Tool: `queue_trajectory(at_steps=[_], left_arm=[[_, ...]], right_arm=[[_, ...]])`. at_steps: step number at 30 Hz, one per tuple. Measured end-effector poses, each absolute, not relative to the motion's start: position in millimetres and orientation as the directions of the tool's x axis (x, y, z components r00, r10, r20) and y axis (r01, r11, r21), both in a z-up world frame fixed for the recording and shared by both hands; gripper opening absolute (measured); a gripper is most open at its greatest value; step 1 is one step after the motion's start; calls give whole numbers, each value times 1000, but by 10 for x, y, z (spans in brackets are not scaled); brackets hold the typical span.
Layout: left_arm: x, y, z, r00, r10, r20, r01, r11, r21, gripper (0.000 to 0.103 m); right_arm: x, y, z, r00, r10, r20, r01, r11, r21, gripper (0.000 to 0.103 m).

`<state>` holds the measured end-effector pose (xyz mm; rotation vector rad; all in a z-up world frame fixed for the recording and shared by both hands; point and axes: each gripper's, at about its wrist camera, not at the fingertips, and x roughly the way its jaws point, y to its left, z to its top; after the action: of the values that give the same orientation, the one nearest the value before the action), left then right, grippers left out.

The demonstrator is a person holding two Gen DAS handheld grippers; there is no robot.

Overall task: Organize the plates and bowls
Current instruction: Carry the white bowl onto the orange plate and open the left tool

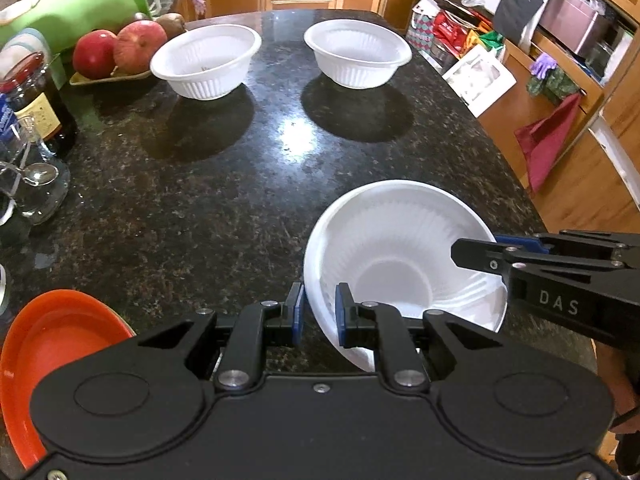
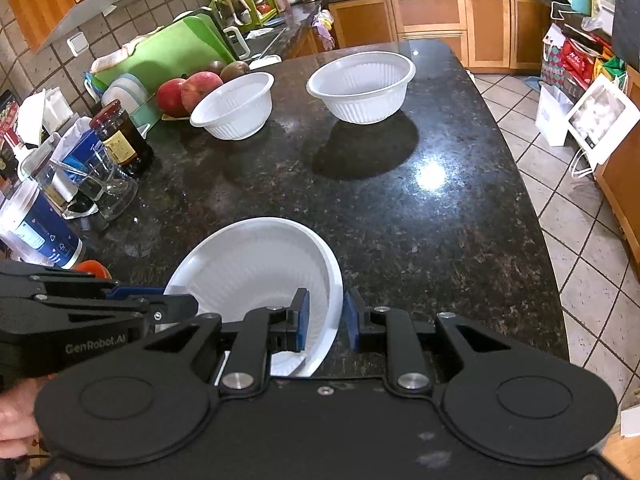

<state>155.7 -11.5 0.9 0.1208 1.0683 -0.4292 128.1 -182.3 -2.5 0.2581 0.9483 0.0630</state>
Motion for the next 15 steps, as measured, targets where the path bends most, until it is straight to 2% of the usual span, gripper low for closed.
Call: queue_trajectory(at_steps=[15], left_arm=[[1575,54,120,444,-275,-853,351,929,-117,21]], right_arm=[[1263,-1841,78,610,166,-775,52,967,248,25]])
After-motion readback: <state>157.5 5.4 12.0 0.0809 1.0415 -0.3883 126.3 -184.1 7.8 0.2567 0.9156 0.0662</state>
